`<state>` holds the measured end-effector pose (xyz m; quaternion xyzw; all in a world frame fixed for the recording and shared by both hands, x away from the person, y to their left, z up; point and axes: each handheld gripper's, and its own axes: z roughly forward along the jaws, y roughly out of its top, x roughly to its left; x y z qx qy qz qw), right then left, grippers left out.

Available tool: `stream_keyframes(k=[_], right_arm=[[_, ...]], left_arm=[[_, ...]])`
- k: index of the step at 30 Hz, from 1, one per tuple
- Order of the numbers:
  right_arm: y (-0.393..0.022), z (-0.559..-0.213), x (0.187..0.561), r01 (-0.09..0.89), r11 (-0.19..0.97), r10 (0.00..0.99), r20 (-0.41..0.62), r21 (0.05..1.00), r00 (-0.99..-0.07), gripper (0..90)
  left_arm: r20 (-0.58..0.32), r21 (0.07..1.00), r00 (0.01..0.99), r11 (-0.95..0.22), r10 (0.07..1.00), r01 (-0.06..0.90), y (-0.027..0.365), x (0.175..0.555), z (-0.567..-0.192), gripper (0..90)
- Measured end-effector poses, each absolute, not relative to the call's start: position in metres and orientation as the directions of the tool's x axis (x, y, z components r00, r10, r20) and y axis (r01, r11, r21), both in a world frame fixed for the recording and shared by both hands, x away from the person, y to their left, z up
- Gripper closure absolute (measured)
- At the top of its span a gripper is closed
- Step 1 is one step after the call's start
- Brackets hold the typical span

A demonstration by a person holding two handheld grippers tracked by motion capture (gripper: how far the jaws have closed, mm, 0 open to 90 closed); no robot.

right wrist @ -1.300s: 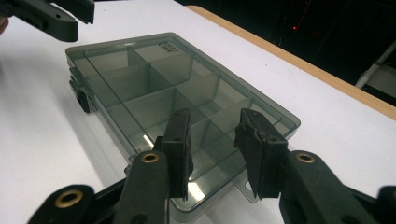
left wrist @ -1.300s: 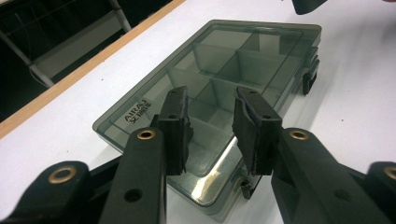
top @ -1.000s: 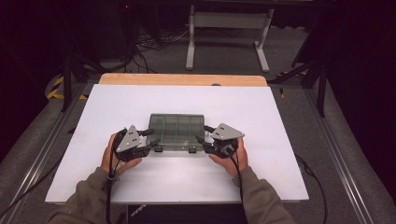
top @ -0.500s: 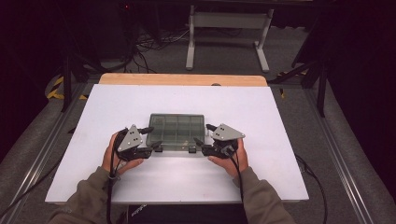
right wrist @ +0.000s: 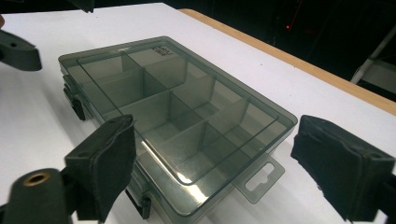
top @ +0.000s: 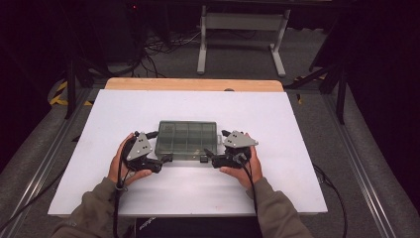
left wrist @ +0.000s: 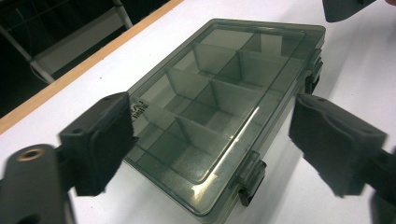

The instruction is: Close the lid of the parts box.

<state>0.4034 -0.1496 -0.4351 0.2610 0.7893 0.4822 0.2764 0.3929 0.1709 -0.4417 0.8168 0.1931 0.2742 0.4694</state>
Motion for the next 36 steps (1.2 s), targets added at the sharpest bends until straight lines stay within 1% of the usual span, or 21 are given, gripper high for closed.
stream_keyframes(k=[4,8,13,16,19,36], right_arm=[[-0.15,-0.435,0.404,0.152,0.397,0.683,-0.18,0.905,-0.708,11.3],[-0.149,-0.436,0.404,0.151,0.399,0.675,-0.178,0.905,-0.716,11.4],[-0.15,-0.435,0.404,0.149,0.395,0.68,-0.18,0.906,-0.71,10.5],[-0.15,-0.433,0.403,0.146,0.38,0.676,-0.166,0.913,-0.718,12.4],[-0.15,-0.432,0.401,0.14,0.381,0.675,-0.172,0.914,-0.717,11.0],[-0.147,-0.428,0.395,0.123,0.432,0.67,-0.227,0.893,-0.707,10.0]], left_arm=[[0.249,0.881,0.782,-0.468,0.572,0.062,0.172,0.393,-0.442,9.1],[0.24,0.888,0.786,-0.457,0.57,0.06,0.173,0.393,-0.441,7.8],[0.242,0.89,0.789,-0.453,0.565,0.051,0.172,0.391,-0.44,7.7],[0.25,0.891,0.786,-0.453,0.565,0.043,0.17,0.389,-0.439,7.9],[0.255,0.891,0.787,-0.452,0.562,0.034,0.169,0.387,-0.438,7.9],[0.261,0.898,0.792,-0.44,0.551,0.01,0.169,0.379,-0.431,6.8]])
